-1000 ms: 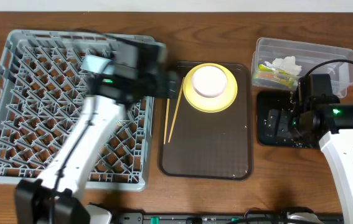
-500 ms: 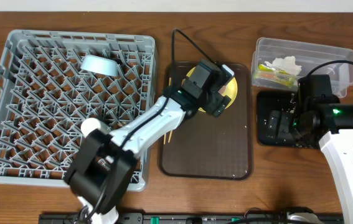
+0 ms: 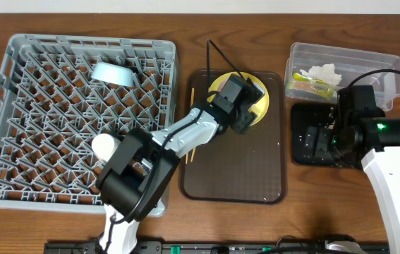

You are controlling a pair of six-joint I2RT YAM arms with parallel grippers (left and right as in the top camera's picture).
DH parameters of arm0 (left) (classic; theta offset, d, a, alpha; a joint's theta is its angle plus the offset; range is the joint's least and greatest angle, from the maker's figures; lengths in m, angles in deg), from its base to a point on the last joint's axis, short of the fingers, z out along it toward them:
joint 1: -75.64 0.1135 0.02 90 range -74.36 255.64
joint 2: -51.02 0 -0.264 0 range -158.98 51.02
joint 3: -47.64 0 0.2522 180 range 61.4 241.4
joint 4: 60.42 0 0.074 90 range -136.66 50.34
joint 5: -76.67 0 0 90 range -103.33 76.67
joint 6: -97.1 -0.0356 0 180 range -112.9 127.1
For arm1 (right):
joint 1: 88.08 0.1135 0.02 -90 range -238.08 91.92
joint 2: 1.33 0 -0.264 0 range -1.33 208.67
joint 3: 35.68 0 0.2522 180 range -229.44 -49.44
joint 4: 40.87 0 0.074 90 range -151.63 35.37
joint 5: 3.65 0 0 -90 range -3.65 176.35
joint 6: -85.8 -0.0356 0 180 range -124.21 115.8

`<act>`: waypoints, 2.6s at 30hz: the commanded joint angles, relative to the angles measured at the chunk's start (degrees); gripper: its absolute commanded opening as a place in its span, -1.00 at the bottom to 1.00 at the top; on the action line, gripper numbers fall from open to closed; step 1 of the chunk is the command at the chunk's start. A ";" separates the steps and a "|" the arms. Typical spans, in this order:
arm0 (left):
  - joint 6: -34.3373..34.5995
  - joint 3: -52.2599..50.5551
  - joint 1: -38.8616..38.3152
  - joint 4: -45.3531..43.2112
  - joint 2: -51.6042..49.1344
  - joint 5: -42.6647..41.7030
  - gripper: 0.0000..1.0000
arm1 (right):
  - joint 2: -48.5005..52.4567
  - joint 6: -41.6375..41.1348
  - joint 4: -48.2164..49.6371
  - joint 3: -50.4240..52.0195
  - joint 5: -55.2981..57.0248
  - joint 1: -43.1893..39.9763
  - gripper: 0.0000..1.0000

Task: Sort waste into correct bins and load items into the dishwasher
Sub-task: 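Reach the left gripper to the pink bowl on the yellow plate, then lift the pink bowl and carry it into the dish rack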

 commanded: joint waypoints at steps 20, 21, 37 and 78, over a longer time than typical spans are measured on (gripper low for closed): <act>4.31 0.07 0.42 8.39 13.60 0.74 -0.88 | -0.68 0.09 -0.17 -0.83 0.66 -0.46 0.98; 4.35 0.07 0.61 9.53 15.02 0.72 -0.88 | -0.68 0.09 -0.15 -0.83 0.68 -0.46 0.99; 14.58 -0.07 28.02 26.71 26.93 -39.04 -0.88 | -0.68 0.07 -0.04 -0.83 0.83 -0.46 0.98; 14.36 -2.32 60.13 38.03 10.36 -53.29 -0.70 | -0.68 0.50 0.04 -0.83 0.83 -0.46 0.99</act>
